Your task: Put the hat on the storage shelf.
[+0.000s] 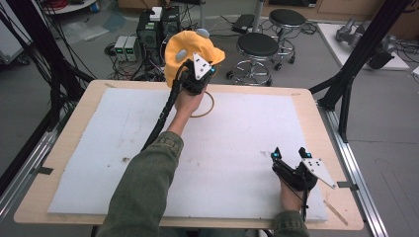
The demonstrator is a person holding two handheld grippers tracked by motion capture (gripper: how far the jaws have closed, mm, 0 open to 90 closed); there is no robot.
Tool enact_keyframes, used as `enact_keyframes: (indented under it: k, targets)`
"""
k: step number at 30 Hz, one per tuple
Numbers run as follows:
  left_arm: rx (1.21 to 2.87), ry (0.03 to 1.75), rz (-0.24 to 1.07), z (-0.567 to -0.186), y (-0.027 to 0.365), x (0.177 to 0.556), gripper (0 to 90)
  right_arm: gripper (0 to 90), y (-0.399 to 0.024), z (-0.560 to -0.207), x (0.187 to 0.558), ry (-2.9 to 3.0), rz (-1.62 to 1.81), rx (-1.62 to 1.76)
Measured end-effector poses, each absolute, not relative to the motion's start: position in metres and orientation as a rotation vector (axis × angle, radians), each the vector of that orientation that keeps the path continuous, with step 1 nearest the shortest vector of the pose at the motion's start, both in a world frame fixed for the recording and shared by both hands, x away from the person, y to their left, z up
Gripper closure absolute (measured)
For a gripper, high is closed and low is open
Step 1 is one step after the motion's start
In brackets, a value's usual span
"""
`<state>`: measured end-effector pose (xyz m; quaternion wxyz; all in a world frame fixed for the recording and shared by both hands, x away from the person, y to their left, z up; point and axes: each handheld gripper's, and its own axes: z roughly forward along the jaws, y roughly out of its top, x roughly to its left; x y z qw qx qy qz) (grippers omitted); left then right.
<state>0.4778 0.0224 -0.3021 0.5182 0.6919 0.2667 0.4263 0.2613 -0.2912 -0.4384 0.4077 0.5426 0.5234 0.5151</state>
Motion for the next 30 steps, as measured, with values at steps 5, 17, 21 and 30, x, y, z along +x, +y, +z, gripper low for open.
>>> enact_keyframes:
  k: [5,17,21,30]
  targets:
    - [1.736,0.613,1.024,-0.312,0.018,0.479,87.1,11.8,-0.291,-0.438,0.261,1.323,1.297,1.369]
    - [1.835,0.600,0.972,-0.321,0.015,0.481,86.0,11.8,-0.291,-0.438,0.261,1.323,1.294,1.360]
    - [1.832,0.637,0.958,-0.320,0.017,0.482,69.1,11.8,-0.291,-0.438,0.261,1.320,1.295,1.367]
    - [1.771,0.632,0.881,-0.313,0.018,0.477,45.6,11.8,-0.290,-0.437,0.259,1.316,1.288,1.346]
